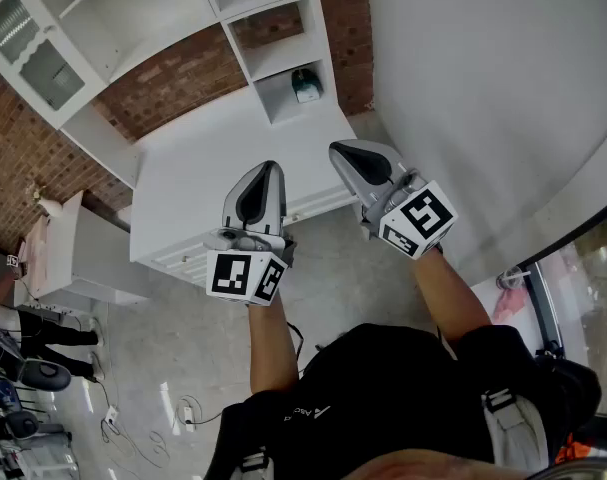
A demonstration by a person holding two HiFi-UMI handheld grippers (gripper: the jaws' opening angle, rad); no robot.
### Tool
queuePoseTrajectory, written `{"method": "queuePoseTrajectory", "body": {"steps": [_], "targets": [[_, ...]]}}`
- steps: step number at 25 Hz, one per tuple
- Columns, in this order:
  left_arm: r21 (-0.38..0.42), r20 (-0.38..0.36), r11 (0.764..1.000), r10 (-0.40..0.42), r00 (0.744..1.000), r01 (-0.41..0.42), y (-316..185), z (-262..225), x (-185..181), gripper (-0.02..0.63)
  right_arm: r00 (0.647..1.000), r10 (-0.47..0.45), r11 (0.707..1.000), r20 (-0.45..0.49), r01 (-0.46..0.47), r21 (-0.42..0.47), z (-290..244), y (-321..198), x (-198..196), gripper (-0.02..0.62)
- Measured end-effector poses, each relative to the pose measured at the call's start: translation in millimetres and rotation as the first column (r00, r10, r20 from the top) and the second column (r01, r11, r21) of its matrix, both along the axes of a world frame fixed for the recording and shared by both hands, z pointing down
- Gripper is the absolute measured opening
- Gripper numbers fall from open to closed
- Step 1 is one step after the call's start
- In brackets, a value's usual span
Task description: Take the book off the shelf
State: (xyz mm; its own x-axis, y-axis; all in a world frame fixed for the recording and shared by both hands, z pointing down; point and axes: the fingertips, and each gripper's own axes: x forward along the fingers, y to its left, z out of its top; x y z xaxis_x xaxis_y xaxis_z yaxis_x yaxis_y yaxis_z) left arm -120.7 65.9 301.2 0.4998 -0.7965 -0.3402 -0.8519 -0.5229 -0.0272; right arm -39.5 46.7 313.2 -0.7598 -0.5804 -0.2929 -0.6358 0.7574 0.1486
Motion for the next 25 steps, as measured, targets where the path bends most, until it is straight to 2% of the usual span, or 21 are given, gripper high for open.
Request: {"method": "queuePoseTrajectory", "body": {"steps": [8, 16, 25], "targets": [[0.007, -0.01, 1.0, -0.008, 1.0, 0.008, 1, -3, -10, -0.002, 1.0, -0.013, 1.0, 0.01, 0.013, -0.009, 0, 1, -10, 0.002], [0.016, -0.039, 0.999, -0.044, 0.998, 0.044, -8, -12, -43, -0.002, 1.0, 0.013, 1.0, 0.0, -0.013, -0.016, 6, -5, -29, 0.002], [0.035, -0.097, 0.999, -0.022, 0.995, 0.025, -51, -31, -79, -0.002, 0.997, 0.056, 0.998, -0.044, -0.055, 0.029, -15, -39, -36, 0.002]]}}
